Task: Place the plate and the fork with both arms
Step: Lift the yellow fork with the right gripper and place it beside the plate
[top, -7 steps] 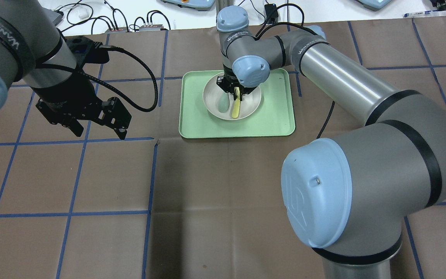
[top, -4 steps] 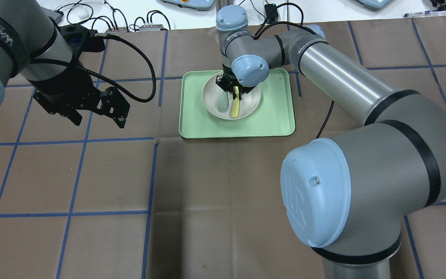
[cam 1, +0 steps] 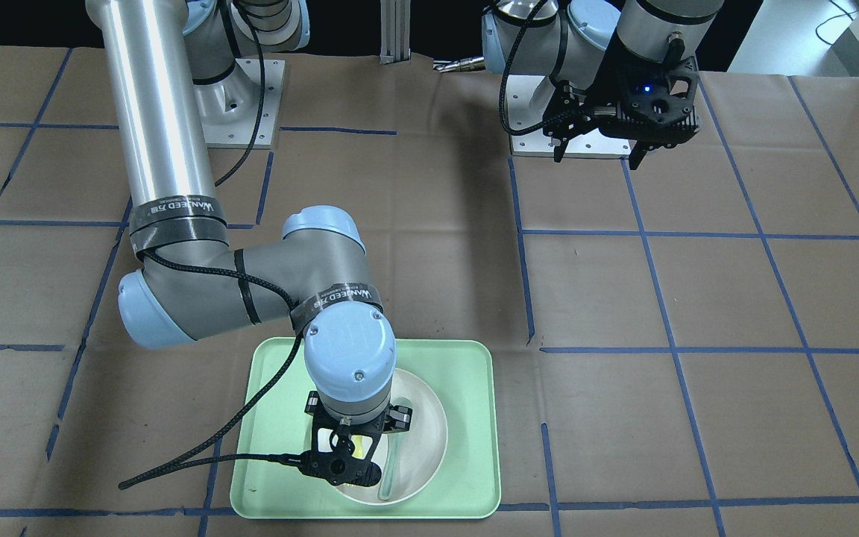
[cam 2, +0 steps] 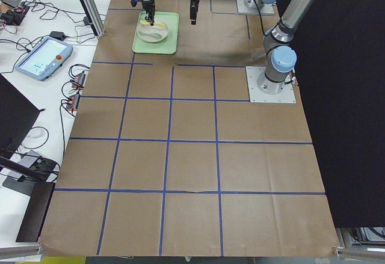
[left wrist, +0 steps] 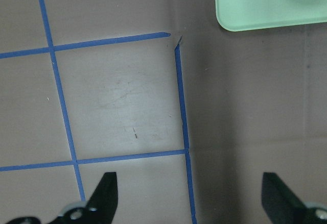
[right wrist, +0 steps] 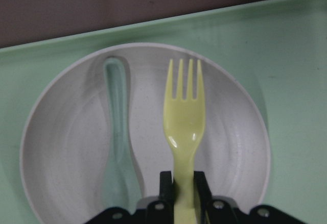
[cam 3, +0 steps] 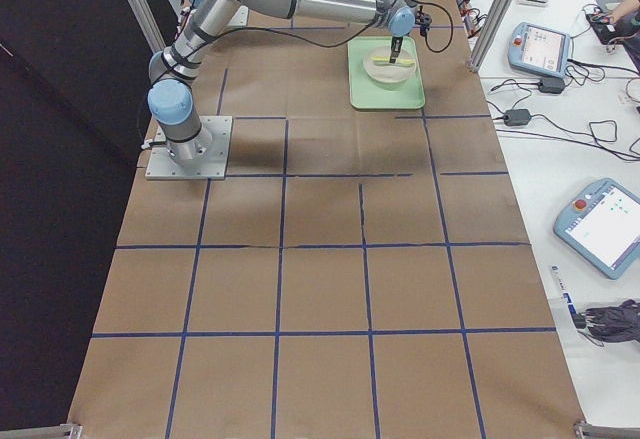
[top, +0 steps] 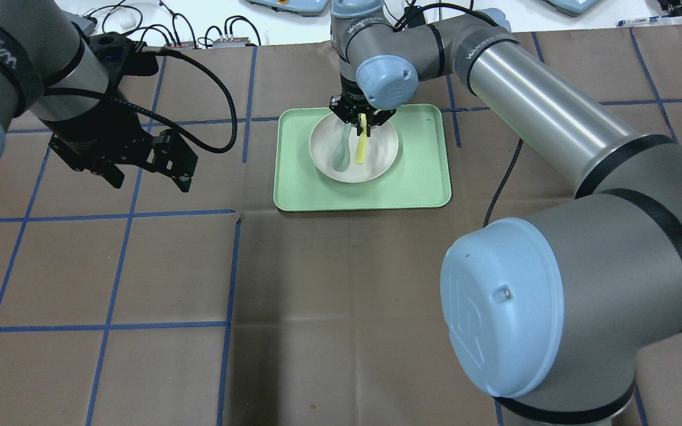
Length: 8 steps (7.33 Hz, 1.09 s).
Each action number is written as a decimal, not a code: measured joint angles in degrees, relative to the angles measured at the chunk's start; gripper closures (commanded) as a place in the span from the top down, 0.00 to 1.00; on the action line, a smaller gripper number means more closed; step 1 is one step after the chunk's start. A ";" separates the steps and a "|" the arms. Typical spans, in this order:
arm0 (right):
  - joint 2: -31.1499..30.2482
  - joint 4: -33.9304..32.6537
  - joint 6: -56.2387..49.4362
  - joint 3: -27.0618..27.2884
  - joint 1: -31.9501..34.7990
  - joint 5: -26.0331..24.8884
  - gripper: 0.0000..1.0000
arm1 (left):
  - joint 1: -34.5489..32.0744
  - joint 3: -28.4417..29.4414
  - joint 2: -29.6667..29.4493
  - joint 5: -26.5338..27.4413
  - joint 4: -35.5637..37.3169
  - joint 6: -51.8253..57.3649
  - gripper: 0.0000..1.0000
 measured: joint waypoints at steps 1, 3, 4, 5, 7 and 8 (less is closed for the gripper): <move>-1.18 1.12 -1.66 0.52 -0.36 -0.35 0.03 | 0.00 0.00 -0.02 0.03 -0.03 0.04 0.99; -3.07 2.45 -8.54 2.68 -2.75 -2.26 0.02 | 0.00 0.00 0.00 0.02 -0.06 0.06 0.99; -4.18 2.12 -12.27 5.43 -4.69 -2.81 0.02 | 0.00 0.00 -0.01 0.05 -0.05 0.07 0.99; -4.94 0.08 -14.39 8.59 -6.22 -2.79 0.02 | 0.00 0.00 -0.02 0.06 -0.03 0.07 0.99; -4.81 -9.52 -17.04 14.76 -7.95 -2.50 0.04 | 0.00 0.00 -0.01 0.07 -0.06 0.07 0.99; -4.49 -13.34 -17.54 16.78 -8.27 -2.47 0.05 | 0.00 0.00 0.00 0.06 -0.05 0.07 0.99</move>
